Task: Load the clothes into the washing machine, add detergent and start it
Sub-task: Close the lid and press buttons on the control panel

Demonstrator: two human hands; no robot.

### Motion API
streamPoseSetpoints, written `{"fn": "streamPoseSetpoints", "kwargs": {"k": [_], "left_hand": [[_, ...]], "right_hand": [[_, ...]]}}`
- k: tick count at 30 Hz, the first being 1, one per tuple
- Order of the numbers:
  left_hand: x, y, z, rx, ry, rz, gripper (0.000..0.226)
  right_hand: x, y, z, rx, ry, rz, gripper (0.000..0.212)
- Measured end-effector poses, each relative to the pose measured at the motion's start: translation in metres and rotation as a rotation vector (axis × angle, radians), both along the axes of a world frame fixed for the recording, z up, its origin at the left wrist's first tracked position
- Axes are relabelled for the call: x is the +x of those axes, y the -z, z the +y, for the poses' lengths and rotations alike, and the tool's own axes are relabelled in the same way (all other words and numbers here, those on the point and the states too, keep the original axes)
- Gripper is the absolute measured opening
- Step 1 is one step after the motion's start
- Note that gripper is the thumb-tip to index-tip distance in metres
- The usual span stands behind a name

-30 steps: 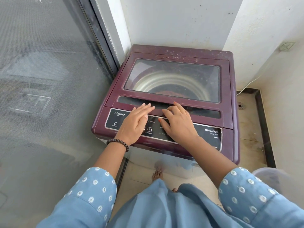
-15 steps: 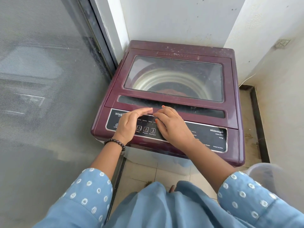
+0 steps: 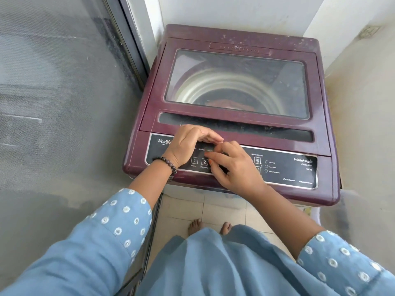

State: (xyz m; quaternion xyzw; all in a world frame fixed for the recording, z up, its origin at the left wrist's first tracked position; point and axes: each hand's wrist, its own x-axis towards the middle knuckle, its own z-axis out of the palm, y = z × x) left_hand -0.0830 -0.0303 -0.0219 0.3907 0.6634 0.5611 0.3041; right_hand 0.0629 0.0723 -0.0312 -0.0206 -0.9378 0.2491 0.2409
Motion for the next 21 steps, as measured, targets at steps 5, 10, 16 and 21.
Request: {"fn": "streamPoseSetpoints", "kwargs": {"k": [5,10,16,21], "left_hand": [[-0.009,0.002,0.003,0.025,0.085,-0.076,0.05],[-0.01,0.003,0.007,0.019,0.239,-0.123,0.05],[-0.022,0.007,0.011,0.031,0.392,-0.209,0.057],[-0.026,0.009,0.011,0.04,0.435,-0.258,0.056]], "right_hand": [[0.001,0.004,-0.008,0.017,-0.021,-0.013,0.017],[-0.005,0.006,-0.015,0.032,-0.061,0.008,0.016],[-0.011,0.008,-0.013,0.07,-0.097,-0.032,0.017],[-0.011,0.008,-0.014,0.111,-0.102,-0.036,0.017]]}}
